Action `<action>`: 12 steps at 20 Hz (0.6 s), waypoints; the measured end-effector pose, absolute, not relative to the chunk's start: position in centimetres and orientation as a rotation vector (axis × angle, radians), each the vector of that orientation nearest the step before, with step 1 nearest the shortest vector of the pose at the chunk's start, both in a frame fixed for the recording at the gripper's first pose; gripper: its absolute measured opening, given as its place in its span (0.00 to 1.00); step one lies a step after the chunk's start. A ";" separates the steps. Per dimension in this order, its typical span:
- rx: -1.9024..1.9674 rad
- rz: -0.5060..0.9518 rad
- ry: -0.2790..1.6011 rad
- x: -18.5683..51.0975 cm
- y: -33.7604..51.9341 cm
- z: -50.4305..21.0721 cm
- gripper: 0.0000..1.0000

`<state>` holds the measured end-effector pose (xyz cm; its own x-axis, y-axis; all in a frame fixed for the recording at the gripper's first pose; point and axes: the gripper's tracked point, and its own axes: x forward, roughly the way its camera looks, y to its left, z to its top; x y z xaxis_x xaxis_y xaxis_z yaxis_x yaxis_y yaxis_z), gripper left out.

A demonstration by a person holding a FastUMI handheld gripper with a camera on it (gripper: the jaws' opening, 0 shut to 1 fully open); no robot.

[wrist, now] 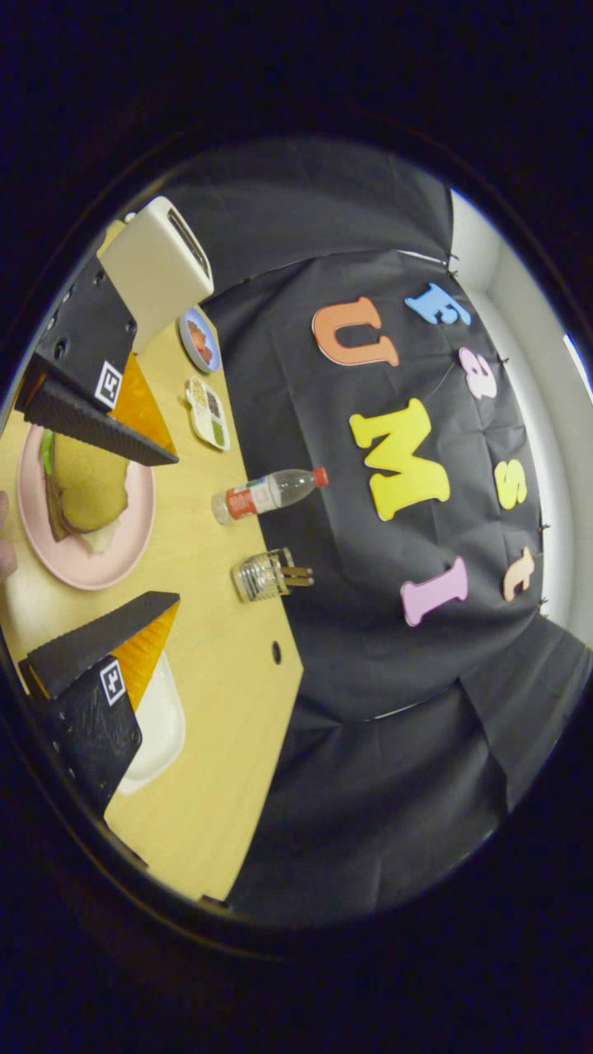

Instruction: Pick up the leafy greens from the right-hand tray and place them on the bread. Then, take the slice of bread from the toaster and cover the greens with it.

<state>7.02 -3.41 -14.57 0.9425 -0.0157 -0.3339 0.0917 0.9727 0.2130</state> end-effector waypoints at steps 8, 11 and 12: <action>0.007 -0.073 0.083 4.2 -3.6 -2.0 0.95; -0.019 -0.035 0.010 2.3 -1.2 0.3 0.95; -0.009 -0.017 -0.002 1.7 -0.3 0.6 0.95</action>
<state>1.70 -0.33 0.55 0.9998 -0.0174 0.0016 0.0174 0.9998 -0.0092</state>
